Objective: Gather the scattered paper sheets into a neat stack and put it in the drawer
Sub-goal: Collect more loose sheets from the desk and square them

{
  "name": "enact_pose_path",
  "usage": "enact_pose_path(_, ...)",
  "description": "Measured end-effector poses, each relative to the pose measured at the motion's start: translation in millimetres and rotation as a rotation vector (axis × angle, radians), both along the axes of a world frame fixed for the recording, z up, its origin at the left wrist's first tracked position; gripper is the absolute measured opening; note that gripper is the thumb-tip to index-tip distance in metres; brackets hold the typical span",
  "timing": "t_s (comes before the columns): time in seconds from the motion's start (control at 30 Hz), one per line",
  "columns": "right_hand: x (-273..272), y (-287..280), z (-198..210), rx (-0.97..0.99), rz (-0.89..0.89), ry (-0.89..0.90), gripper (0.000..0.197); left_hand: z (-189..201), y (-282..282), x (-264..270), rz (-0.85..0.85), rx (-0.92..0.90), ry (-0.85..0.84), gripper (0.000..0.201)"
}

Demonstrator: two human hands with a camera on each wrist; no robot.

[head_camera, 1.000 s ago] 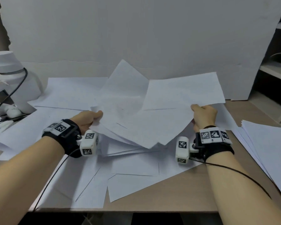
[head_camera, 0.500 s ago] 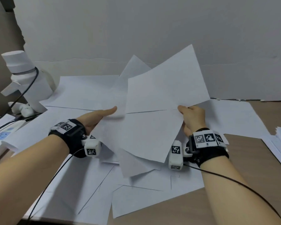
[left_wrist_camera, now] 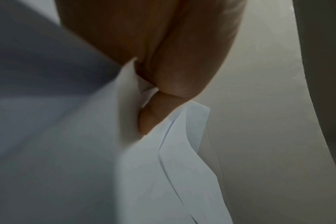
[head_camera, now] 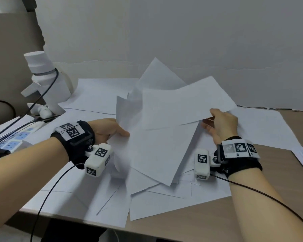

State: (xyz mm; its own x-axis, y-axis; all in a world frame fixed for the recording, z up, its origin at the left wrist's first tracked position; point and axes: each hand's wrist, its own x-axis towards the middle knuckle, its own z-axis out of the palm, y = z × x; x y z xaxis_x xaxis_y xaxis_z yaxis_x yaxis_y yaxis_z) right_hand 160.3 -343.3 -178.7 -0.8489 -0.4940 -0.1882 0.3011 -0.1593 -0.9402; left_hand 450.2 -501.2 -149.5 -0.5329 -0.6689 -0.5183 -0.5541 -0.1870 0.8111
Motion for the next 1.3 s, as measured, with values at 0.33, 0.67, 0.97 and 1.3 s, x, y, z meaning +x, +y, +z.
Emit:
enact_pose_path(0.33,-5.4,24.1,8.7,0.004,0.228,0.046,0.025,12.1,-7.2,27.2,0.165,-0.093,0.111,0.017)
enact_pose_path(0.67,8.4,15.2,3.9,0.313,0.646,0.42,0.019,14.5,4.0,18.5,-0.094,0.019,0.062,0.037)
enact_pose_path(0.97,18.7,20.2,11.5,0.13,0.441,0.173,0.029,-2.9,5.8,11.4,-0.18,0.031,0.023,0.03)
enact_pose_path(1.3,-50.7,61.5,37.8,0.828,0.004,0.416,0.044,-16.7,-10.7,11.4,0.122,-0.045,0.284,0.047)
